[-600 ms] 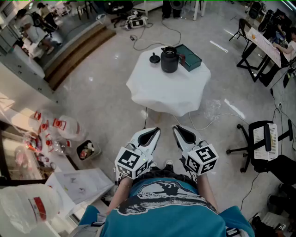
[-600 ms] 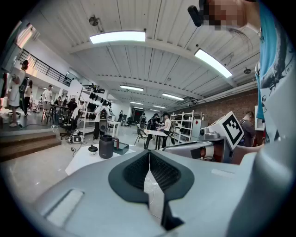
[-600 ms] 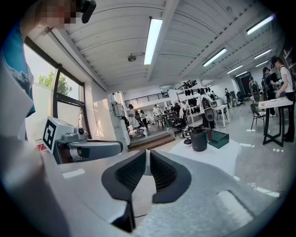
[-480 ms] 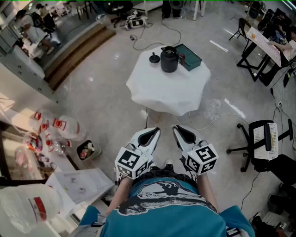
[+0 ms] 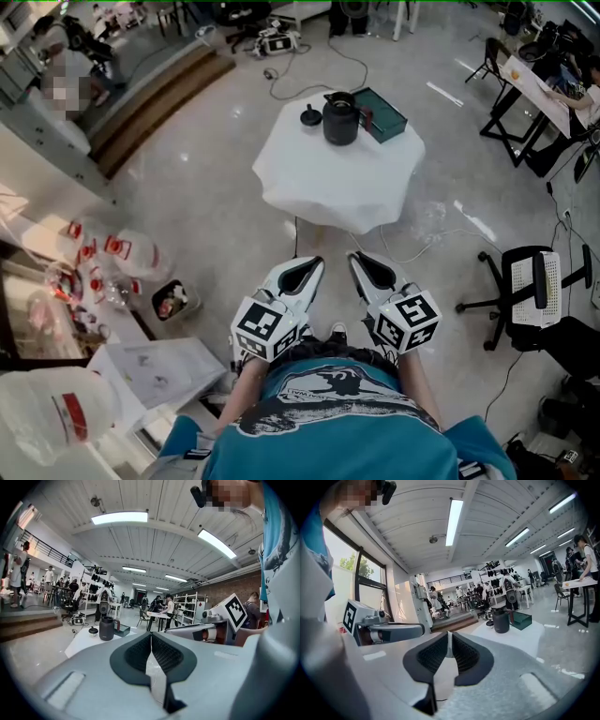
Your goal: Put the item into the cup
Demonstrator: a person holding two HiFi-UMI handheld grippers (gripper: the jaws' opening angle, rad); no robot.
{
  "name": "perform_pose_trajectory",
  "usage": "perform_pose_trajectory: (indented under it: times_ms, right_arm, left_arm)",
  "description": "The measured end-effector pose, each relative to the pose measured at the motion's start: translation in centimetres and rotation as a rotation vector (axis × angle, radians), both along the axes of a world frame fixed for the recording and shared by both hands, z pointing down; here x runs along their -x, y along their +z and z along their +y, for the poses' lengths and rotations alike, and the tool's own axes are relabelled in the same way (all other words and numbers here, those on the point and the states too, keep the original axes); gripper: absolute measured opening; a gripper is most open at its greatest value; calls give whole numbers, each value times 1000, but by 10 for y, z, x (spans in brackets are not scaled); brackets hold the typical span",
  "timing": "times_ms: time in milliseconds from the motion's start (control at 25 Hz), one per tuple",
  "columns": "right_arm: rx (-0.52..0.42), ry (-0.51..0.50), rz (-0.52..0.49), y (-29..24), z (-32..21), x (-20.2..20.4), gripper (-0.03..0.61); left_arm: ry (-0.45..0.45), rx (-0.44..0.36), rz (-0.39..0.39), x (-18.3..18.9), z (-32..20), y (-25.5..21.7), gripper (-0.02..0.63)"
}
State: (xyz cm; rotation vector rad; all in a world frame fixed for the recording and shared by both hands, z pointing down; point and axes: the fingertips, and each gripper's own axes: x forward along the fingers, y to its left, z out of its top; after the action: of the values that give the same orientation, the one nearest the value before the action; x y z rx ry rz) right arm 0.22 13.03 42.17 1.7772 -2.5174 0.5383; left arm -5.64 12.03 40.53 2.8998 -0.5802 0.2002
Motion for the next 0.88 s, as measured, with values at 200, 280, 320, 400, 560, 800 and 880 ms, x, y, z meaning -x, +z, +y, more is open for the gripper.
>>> perform_pose_trajectory:
  times_ms: [200,280,320,400,560,800,880]
  right_arm:
    - [0,-14,3,2,2,-9,32]
    - [0,-22,3,3,3,-12,32]
    - [1,-28,4,4,4,-14,32]
    - [5,-40,8,7,5,-18,32]
    - [17,-56,4,12,10,-23,32]
    - [27,-68,-11,18,13,-27,32]
    - [30,-72,-16,20,10,-29,32]
  left_arm:
    - [-4,-4,7,-11,2,0,12]
    - [-8,-9,9,-16,3,0,12]
    - [-11,-11,11,-18,3,-1,12]
    - [-23,-15,15,-22,4,-1,12]
    - [-52,-5,21,-22,6,1,12]
    - [-54,-6,3,-27,9,3,12]
    - [-51,-8,4,-30,8,1,12]
